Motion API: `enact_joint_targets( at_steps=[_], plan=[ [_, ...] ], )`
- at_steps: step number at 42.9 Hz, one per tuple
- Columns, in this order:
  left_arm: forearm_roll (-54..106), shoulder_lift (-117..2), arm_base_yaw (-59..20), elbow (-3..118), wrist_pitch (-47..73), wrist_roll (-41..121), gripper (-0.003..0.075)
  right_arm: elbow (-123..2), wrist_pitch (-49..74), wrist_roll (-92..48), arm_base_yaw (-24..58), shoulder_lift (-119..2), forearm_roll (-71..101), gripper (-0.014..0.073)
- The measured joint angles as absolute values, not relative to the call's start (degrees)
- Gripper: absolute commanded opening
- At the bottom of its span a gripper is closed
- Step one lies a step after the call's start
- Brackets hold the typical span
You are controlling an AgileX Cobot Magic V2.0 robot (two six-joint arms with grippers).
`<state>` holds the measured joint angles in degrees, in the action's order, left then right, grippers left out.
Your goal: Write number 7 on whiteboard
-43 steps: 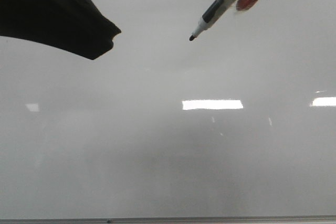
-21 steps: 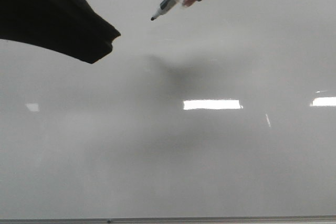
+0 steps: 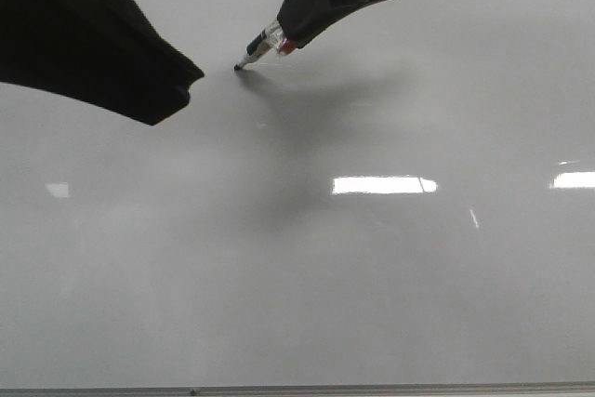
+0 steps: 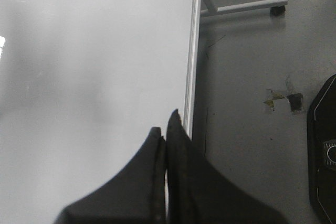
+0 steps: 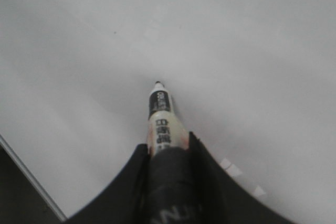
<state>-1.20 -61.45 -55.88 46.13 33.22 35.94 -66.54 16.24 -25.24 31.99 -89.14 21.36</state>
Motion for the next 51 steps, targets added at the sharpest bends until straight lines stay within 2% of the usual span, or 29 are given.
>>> enact_joint_targets(
  at_steps=[11, 30, 51],
  plan=[
    [-1.2, -61.5, -55.9, 46.1, 33.3, 35.9, -0.002, -66.5, 17.2, -25.2, 30.7, -89.1, 22.4, -0.0059],
    [-1.2, -61.5, -55.9, 46.1, 33.3, 35.9, -0.002, -60.9, 22.8, -25.2, 21.8, -83.1, 23.5, -0.0059],
    [-1.2, -61.5, -55.9, 46.1, 33.3, 35.9, -0.002, -60.3, 24.2, -25.2, 26.2, -86.8, 22.5, -0.0059]
  ],
)
